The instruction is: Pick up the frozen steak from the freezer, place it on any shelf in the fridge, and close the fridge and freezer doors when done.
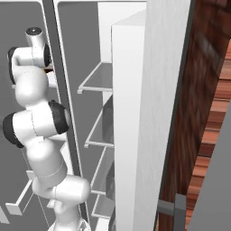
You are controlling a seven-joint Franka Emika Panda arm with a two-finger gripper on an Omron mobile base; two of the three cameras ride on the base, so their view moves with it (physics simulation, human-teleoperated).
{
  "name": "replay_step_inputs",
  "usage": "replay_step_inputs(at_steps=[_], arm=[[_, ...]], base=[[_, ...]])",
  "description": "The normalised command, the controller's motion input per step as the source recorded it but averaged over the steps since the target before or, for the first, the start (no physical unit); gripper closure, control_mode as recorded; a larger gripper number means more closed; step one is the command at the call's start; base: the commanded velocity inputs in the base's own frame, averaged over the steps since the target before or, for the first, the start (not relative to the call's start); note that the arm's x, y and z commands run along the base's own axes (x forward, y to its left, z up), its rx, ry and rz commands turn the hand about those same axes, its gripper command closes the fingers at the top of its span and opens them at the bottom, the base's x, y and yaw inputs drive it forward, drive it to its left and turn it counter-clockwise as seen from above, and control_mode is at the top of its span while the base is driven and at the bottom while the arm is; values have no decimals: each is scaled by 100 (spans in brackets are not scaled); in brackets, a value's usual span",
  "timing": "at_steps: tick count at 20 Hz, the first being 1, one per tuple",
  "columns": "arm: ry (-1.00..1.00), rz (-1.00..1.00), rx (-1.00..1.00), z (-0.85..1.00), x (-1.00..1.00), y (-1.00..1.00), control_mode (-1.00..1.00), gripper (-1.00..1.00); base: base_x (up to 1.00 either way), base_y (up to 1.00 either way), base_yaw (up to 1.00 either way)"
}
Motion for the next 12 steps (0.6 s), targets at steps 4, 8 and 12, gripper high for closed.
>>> replay_step_inputs(at_steps=[4,8,12], arm=[[0,0,-1,-49,2,0,-100,100],[-3,0,0,-31,-1,-21,-100,100],[0,0,5,-11,-2,-12,-100,100]], base=[[0,0,0],[0,0,0],[0,0,0]])
